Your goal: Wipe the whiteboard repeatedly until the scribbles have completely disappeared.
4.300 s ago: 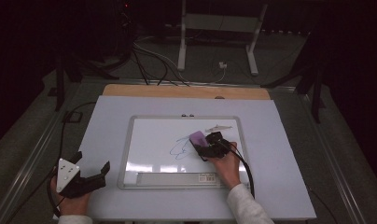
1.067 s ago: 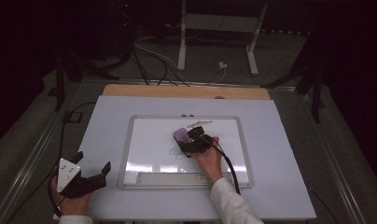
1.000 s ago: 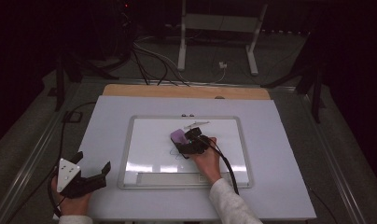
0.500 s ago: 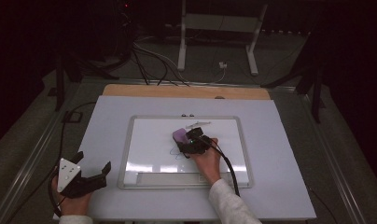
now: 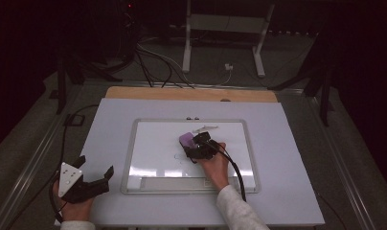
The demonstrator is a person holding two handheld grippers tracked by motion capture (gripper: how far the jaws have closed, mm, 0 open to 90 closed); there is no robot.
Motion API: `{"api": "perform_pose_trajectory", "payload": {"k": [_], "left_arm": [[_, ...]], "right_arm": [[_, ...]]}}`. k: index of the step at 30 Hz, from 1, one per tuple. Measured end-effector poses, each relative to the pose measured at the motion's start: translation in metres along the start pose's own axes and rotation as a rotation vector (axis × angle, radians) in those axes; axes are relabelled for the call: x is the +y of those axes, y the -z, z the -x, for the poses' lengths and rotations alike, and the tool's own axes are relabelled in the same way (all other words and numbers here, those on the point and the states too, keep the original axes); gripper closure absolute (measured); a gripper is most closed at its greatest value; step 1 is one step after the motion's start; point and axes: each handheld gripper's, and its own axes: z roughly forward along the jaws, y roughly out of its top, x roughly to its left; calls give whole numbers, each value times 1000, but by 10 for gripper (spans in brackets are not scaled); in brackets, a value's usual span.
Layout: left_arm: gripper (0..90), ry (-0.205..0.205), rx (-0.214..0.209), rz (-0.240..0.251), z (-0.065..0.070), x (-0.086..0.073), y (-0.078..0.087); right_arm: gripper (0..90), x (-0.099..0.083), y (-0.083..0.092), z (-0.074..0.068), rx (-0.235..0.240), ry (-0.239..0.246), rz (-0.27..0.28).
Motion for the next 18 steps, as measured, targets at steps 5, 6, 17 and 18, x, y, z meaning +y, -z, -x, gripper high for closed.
{"api": "perform_pose_trajectory", "payload": {"k": [5, 6, 17, 18], "left_arm": [[12, -4, -2, 0, 1, 1, 0], [12, -4, -1, 1, 1, 1, 0], [12, 4, 2, 7, -1, 1, 2], [12, 5, 2, 7, -1, 0, 2]], "right_arm": [[410, -5, 0, -22, 58, 49, 1], [410, -6, 0, -27, 73, 61, -1], [411, -5, -1, -22, 46, 61, 7], [410, -4, 0, -14, 30, 41, 8]]}}
